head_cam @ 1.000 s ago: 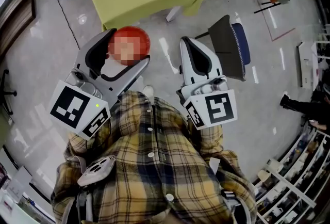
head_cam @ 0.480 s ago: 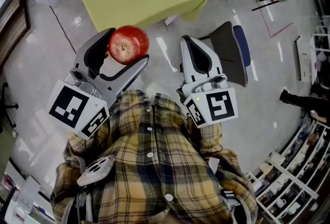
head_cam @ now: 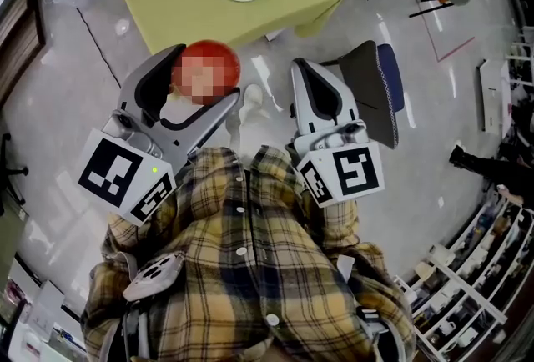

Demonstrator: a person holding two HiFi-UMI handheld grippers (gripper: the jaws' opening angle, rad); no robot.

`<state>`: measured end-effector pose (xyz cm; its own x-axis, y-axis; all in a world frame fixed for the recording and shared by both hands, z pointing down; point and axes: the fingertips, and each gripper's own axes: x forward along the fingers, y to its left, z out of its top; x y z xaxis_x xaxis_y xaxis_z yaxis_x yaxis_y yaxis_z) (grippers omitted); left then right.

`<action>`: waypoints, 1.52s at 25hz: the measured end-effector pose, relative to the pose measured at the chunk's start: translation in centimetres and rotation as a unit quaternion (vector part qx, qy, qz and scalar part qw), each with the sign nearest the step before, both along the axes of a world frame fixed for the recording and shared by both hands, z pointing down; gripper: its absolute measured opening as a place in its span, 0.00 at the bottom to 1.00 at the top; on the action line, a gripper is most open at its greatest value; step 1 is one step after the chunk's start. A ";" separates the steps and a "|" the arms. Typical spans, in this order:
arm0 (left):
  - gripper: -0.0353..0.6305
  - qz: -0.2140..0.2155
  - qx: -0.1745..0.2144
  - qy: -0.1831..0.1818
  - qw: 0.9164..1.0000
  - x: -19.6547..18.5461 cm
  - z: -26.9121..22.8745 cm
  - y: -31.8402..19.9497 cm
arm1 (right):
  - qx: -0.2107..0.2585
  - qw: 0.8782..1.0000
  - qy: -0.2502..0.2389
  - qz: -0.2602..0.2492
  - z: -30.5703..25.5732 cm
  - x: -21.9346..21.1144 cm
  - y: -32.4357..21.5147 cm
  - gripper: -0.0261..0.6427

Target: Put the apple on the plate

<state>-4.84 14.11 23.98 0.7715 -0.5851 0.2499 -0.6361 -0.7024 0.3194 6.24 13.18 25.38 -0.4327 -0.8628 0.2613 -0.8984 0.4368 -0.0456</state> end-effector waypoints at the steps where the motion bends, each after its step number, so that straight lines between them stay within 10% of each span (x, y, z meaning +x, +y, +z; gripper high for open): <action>1: 0.64 -0.004 -0.001 -0.001 1.000 0.2 0.1 -0.6 | -0.001 1.000 -0.001 -0.004 0.1 0.2 -0.7 0.03; 22: 0.64 -0.112 0.012 0.007 0.994 7.8 -0.7 -12.2 | 0.002 0.993 0.014 -0.119 -0.3 7.1 -13.9 0.03; 38: 0.64 -0.154 -0.014 -0.016 0.988 5.8 0.8 -17.5 | -0.028 0.986 -0.006 -0.163 1.6 4.8 -19.9 0.03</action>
<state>0.93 -3.40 24.78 0.5501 -0.7829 0.2906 -0.8279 -0.4657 0.3125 11.07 -6.69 26.98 -0.6887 -0.6613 0.2973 -0.7093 0.6995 -0.0871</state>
